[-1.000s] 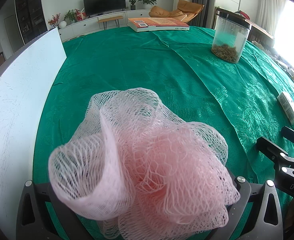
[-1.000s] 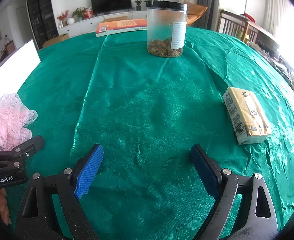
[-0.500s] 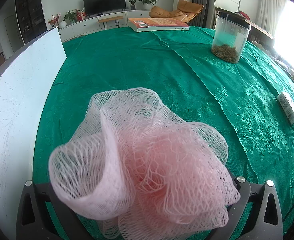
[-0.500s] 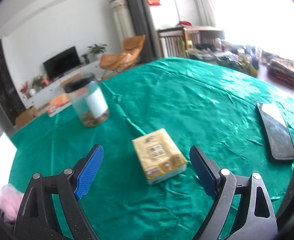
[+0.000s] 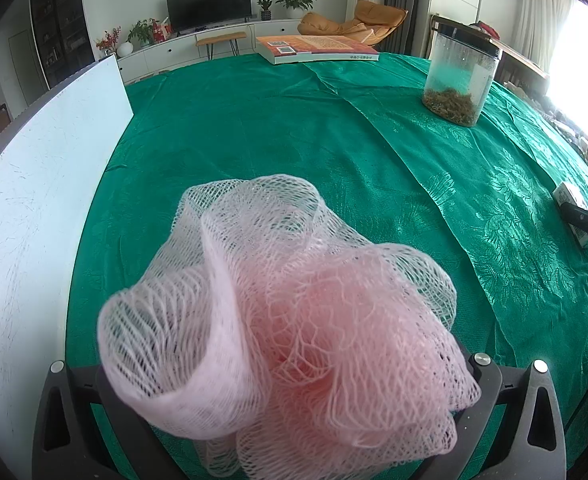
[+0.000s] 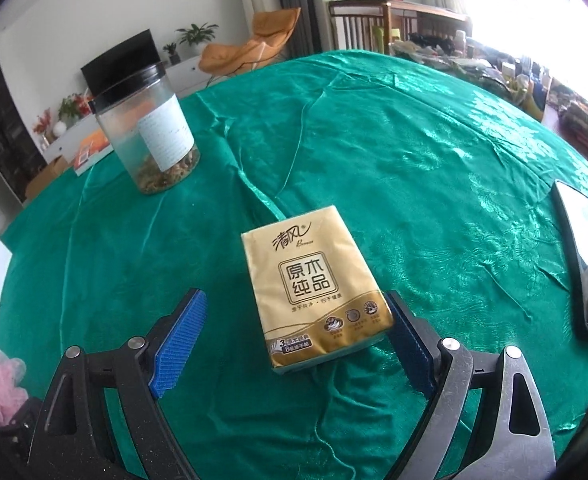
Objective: Organize soft objects
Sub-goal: 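Grasp yellow tissue pack with right tool while left tool holds loofah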
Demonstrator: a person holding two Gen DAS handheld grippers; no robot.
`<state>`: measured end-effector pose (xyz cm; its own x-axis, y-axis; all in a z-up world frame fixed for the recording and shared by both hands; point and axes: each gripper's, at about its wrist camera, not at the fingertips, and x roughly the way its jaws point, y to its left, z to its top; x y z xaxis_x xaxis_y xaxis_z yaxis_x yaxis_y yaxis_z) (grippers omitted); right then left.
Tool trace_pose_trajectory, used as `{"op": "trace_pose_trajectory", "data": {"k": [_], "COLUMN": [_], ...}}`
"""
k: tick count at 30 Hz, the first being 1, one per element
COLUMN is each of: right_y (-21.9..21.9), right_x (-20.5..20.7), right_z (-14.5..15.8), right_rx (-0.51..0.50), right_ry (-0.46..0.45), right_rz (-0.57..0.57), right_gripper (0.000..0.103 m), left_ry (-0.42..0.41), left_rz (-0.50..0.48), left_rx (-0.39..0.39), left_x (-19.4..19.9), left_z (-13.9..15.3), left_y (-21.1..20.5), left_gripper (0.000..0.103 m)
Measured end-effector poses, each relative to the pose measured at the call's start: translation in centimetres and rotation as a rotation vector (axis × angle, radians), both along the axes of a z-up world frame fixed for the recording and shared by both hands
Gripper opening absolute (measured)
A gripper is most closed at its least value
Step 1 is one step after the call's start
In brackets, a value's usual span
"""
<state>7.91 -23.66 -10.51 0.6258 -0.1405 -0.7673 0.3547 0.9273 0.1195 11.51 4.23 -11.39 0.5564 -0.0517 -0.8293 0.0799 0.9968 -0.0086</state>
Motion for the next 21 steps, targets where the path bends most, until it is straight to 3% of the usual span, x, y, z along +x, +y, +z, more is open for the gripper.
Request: {"op": "trace_pose_trajectory", "data": {"k": [8,10,11,12,13,15,17,21], "right_y": [0.3,-0.1,-0.4,-0.7,-0.9,-1.1,-1.4,-0.3], "right_x": [0.4,0.1,-0.2,-0.3,-0.4,-0.8,-1.4,-2.6], "right_z": [-0.4,-0.3,-0.1,0.0,-0.1,0.1,0.6,2.1], "right_rx": [-0.025,-0.003,0.013,0.036,0.055,0.107,0.207,0.296], "right_ry": [0.028,0.005,-0.014,-0.032,-0.037,-0.063,-0.125,-0.221], "right_rz": [0.01,0.007,-0.001,0.002,0.003,0.015,0.044,0.132], "right_gripper": [0.09,0.087,0.069,0.058,0.058,0.058,0.058,0.058], "left_ry": [0.001,0.009,0.016,0.01,-0.008,-0.016,-0.004,-0.05], "left_rz": [0.0,-0.004,-0.006,-0.006,-0.006,-0.016,-0.029,-0.018], "left_rx": [-0.001,0.0,0.0,-0.001,-0.003,-0.006,-0.046,-0.163], "left_x": [0.0,0.0,-0.1,-0.3,-0.7,-1.2,-1.6,-3.0], "left_z": [0.0,0.1,0.1,0.3,0.6,1.2,1.6,4.4], "left_y": [0.0,0.1,0.2,0.3,0.5,0.8,1.3,2.7], "left_gripper": [0.103,0.103,0.102,0.095,0.086,0.043,0.033,0.033]}}
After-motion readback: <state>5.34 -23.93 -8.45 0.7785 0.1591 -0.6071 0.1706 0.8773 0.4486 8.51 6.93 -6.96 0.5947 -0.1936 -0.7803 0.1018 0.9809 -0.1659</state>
